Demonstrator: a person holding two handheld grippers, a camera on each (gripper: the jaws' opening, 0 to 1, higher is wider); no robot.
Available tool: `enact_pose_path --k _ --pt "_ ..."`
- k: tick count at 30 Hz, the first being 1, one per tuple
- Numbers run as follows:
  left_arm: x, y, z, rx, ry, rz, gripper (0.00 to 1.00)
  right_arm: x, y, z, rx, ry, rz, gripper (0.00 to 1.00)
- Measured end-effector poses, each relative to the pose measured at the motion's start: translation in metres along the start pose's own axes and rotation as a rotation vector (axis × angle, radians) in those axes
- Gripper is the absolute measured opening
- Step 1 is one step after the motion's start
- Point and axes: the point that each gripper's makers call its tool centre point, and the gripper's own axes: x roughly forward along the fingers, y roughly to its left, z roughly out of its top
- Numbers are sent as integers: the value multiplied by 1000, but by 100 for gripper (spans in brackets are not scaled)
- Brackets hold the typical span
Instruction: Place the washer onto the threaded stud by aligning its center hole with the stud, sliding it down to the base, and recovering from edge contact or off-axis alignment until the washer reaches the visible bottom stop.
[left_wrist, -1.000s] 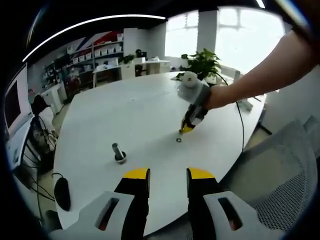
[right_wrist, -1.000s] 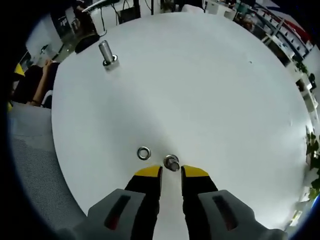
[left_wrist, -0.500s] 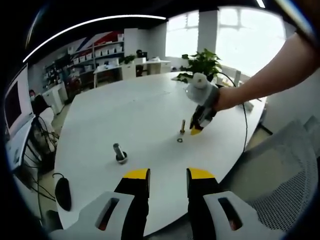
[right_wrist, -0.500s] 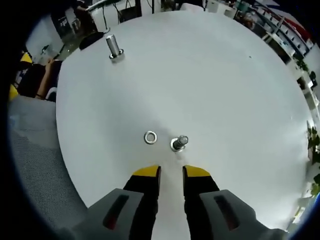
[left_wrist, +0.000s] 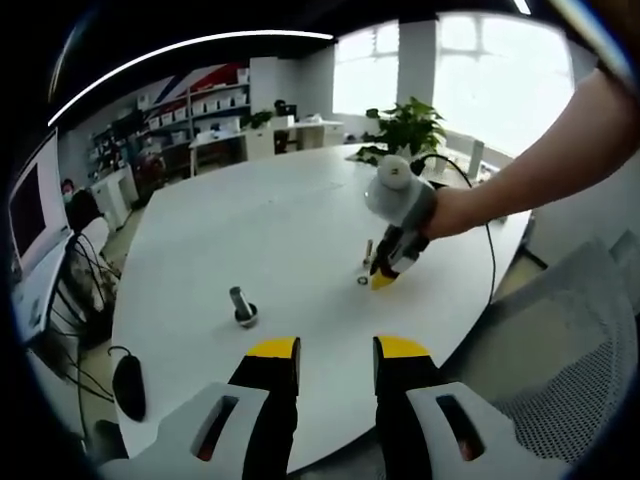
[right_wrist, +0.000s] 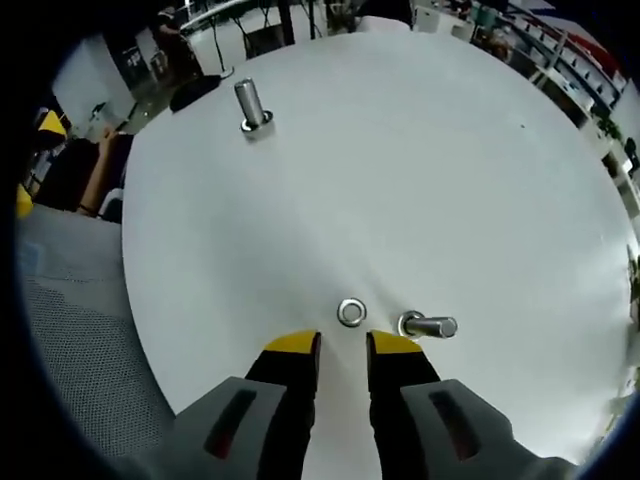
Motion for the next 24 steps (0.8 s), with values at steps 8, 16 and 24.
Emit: enact_pose_path --k 8,16,24 --pt "0 0 0 -2 3 2 27 4 0 3 16 3 -9 21" --pt "0 0 0 -4 4 1 27 6 -3 8 -2 8 -21 20" --pt "0 0 -1 -4 7 -1 27 7 -2 11 -26 21 -20 18"
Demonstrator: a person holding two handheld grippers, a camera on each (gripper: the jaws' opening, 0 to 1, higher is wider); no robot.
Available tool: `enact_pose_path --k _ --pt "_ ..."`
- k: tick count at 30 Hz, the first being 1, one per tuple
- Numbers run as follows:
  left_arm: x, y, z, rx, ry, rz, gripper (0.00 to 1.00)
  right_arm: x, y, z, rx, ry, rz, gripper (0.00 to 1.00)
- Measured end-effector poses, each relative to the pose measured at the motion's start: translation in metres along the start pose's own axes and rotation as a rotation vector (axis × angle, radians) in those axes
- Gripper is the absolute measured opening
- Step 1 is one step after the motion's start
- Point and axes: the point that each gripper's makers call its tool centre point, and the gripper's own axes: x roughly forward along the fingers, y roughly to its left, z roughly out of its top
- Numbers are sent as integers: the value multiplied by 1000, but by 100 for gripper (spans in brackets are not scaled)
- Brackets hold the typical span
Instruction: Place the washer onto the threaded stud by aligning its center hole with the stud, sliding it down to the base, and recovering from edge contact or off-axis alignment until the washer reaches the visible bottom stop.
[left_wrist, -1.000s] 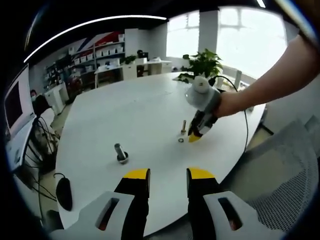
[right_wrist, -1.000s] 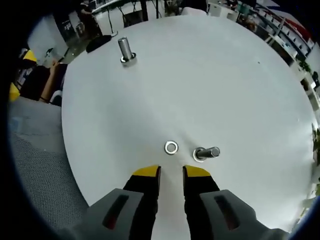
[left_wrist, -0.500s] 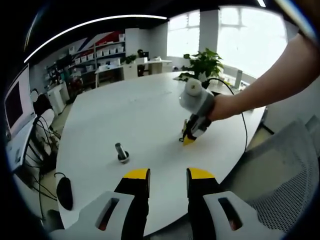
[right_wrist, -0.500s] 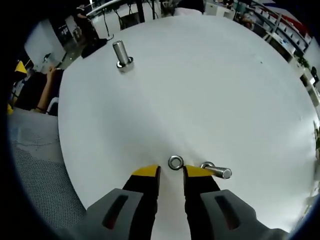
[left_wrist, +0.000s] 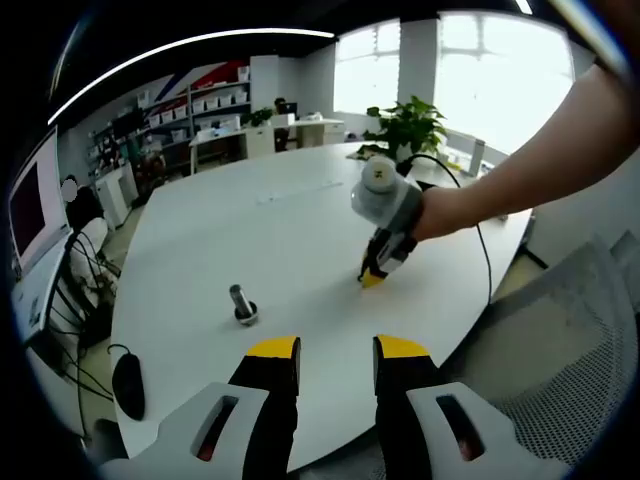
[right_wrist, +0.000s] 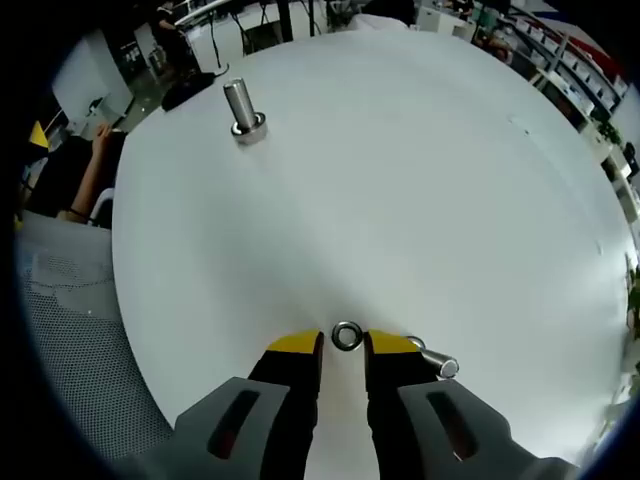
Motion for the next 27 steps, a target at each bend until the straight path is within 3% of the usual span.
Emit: enact_pose_path --k 9,17,25,27 --pt "0 0 0 2 -2 3 27 1 0 2 -30 20 0 14" --pt "-1 0 0 7 -2 3 27 0 1 0 -5 -15 -15 14" --pt "-1 1 1 1 -9 3 27 -2 3 -5 19 -1 -11 13" --pt "-1 1 2 -1 -12 3 27 -4 5 -5 58 -28 -6 13"
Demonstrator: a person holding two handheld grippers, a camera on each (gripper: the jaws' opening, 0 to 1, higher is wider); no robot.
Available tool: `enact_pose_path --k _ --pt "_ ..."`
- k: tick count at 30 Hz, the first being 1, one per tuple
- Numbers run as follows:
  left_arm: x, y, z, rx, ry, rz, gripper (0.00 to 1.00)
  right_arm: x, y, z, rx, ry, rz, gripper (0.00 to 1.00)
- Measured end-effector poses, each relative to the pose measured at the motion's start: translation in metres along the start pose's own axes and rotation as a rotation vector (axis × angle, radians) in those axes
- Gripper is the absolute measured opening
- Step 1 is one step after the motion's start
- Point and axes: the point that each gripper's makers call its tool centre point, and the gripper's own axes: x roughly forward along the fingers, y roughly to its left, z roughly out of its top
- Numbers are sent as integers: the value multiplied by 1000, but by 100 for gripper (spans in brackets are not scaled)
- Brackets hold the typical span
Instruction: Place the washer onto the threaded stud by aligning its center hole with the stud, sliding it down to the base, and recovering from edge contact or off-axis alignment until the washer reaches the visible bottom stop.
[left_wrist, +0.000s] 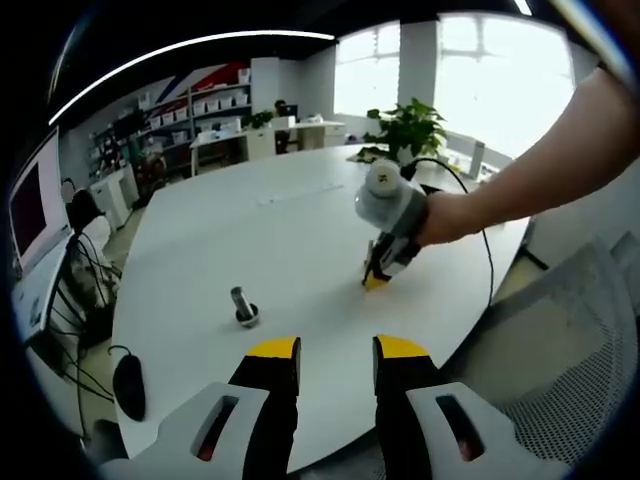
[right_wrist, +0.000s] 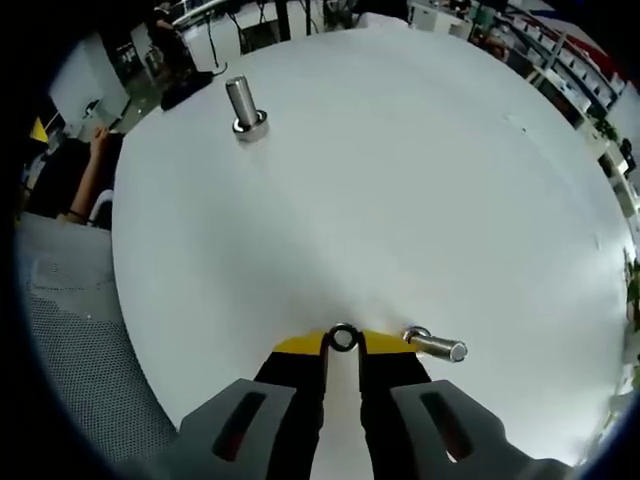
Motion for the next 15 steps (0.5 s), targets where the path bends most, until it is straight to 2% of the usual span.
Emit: enact_pose_path --k 2,5,13,15 --pt "0 0 0 -1 1 1 27 -3 0 -1 37 -8 6 13" --pt "0 0 0 -1 -1 -1 27 -9 -3 -3 23 -7 -3 13" --pt "1 0 1 -4 -5 -5 27 -31 -24 -16 67 -6 -33 13" --pt "1 -1 2 1 -5 -8 27 -41 -31 -17 76 -26 -53 13"
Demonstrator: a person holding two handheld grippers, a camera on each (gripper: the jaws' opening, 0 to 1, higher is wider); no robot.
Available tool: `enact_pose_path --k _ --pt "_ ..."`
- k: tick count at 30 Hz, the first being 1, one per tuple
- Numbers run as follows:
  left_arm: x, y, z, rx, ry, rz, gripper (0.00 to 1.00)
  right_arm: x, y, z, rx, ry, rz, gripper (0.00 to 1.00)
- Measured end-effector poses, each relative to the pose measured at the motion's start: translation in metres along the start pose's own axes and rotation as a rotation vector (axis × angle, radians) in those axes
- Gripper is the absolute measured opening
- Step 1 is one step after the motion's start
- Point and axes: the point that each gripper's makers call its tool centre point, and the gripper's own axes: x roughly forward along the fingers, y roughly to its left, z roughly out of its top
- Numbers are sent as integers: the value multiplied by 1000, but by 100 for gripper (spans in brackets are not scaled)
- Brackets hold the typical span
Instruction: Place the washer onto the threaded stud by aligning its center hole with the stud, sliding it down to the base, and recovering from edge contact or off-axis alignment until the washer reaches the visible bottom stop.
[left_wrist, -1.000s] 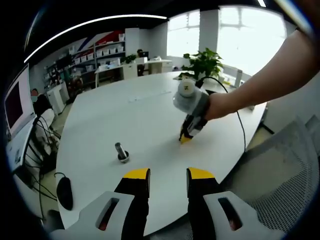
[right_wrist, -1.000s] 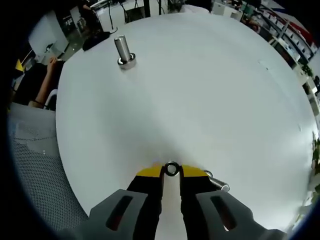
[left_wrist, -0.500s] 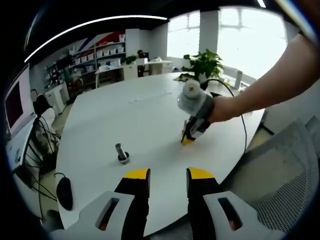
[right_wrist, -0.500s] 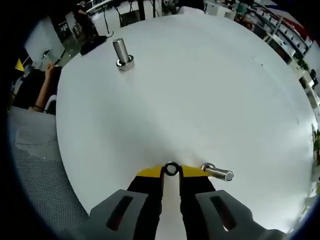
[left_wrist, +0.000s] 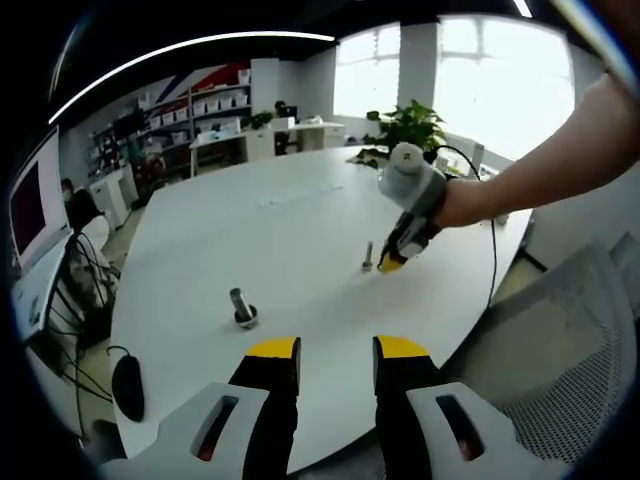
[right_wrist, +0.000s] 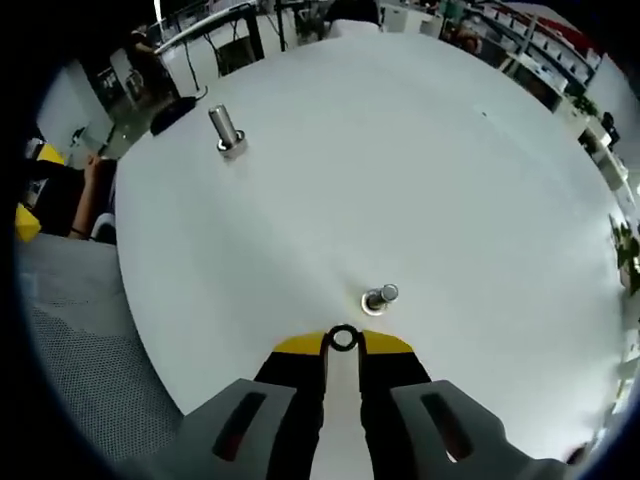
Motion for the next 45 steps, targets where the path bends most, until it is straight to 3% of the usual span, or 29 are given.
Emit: enact_pose_path --k 6,14,21,45 --pt "0 0 0 2 0 -1 27 -16 -14 3 22 -39 -33 13" --pt "0 -1 -1 10 4 -4 27 -31 -16 31 -40 -125 -66 13" --pt "-1 0 -2 10 8 0 27 -20 -11 38 -88 -100 -54 13" --pt "0 0 -3 0 10 -2 27 -2 -15 34 -89 -23 -22 14"
